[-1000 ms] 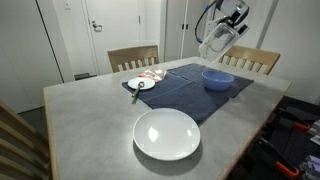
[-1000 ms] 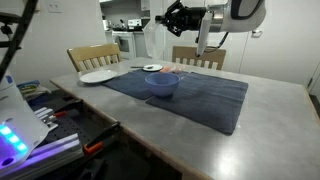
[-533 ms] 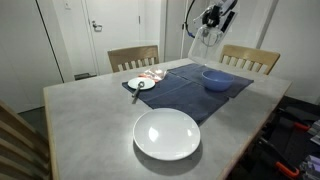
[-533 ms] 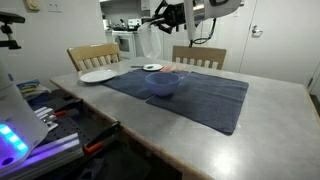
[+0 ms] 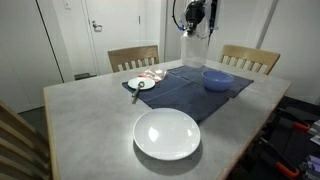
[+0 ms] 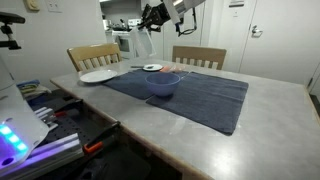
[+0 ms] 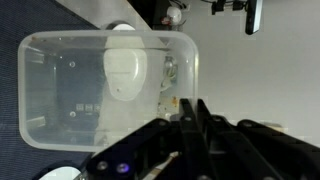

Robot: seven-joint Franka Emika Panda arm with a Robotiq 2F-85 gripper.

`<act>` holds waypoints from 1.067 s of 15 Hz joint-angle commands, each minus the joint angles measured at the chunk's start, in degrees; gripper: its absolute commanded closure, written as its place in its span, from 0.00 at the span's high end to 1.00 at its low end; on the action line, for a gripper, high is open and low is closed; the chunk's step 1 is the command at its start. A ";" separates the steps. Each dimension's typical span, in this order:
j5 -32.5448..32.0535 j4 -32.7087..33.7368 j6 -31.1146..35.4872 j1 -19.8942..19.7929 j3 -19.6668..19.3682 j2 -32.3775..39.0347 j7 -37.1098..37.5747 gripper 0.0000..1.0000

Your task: Pour the things in the lunchbox into the bowl

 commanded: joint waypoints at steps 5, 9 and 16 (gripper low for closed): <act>-6.97 -3.03 13.08 4.62 3.81 -2.42 24.22 0.02; -11.08 -2.37 17.49 6.18 4.46 -1.44 36.95 0.02; -20.48 -3.48 24.19 8.49 4.54 0.81 52.96 0.02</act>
